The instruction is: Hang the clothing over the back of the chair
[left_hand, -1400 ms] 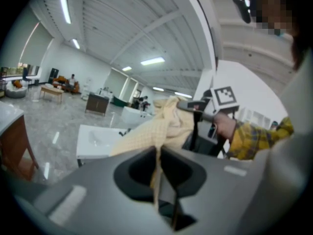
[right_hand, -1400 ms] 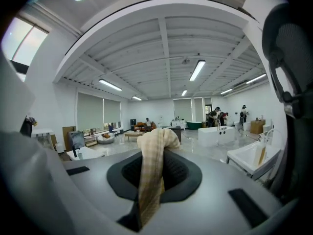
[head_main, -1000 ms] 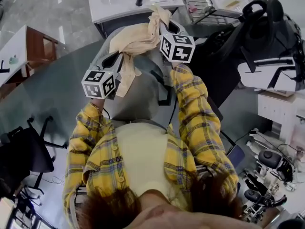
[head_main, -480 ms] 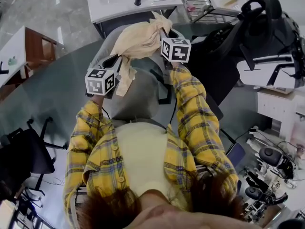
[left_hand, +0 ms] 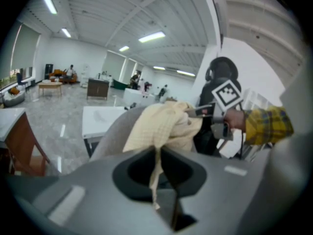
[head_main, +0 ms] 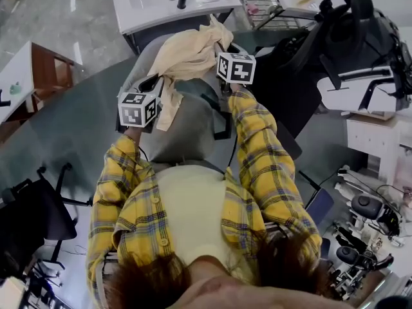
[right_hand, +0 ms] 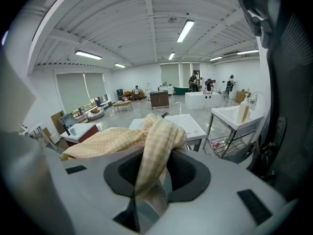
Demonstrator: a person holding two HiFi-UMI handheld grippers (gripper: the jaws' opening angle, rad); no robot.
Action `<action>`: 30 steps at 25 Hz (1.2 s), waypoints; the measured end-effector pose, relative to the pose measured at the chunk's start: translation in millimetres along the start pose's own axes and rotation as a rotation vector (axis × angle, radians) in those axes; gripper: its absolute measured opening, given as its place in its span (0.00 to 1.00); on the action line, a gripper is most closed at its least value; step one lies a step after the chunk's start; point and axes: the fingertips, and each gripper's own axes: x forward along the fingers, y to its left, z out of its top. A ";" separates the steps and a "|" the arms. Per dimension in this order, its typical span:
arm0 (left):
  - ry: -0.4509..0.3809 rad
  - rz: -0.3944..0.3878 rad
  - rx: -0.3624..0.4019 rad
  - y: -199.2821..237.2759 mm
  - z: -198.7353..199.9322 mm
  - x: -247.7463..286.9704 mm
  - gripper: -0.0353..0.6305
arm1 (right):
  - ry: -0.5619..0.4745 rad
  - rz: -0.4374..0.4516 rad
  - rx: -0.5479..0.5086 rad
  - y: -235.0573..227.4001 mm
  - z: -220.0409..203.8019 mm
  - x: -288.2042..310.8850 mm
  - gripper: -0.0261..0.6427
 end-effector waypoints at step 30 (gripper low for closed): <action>-0.095 -0.055 0.017 -30.7 15.4 -49.6 0.17 | -0.011 -0.092 0.109 0.1 -51.2 -92.9 0.40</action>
